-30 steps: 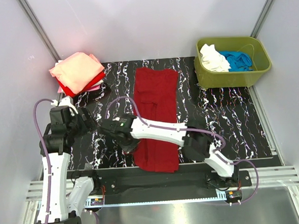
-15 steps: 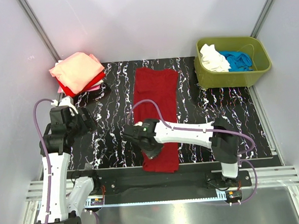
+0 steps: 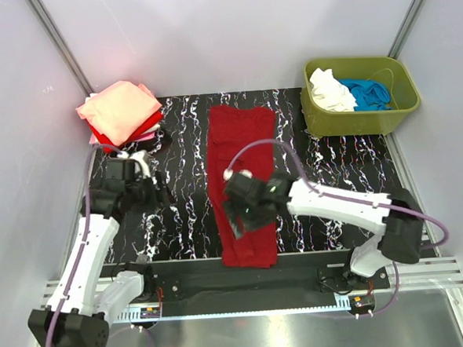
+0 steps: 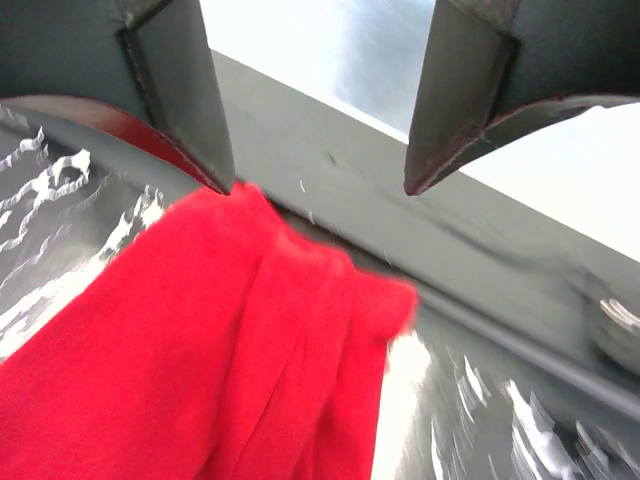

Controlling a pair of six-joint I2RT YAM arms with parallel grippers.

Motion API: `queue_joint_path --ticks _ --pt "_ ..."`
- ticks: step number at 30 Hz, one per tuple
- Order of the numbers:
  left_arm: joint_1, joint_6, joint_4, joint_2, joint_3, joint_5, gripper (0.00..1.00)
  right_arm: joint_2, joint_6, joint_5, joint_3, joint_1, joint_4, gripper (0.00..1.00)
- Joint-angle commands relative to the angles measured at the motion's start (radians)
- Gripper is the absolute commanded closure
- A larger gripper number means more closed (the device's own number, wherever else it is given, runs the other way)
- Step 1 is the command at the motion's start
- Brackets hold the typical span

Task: Fold and stack the t-shirts
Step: Fold the tshirt

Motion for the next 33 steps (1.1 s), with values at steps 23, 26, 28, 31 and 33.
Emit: queue_joint_path --ticks 23,26,28,31,33 --pt "-0.774 -0.478 0.479 0.418 -0.181 -0.135 0.37 0.234 -0.132 -0.239 0.011 -0.368 0.31 0.5" --pt "-0.805 -0.492 0.483 0.481 -0.176 -0.158 0.41 0.22 -0.136 -0.244 -0.014 -0.39 0.322 0.5" --pt "-0.817 -0.503 0.494 0.515 -0.184 -0.166 0.43 0.22 -0.141 -0.245 -0.024 -0.404 0.327 0.5" --pt "-0.836 -0.514 0.523 0.542 -0.196 -0.173 0.46 0.235 -0.147 -0.263 -0.029 -0.427 0.329 0.5" --pt "-0.846 -0.518 0.551 0.556 -0.202 -0.187 0.63 0.245 -0.147 -0.283 -0.037 -0.44 0.339 0.51"
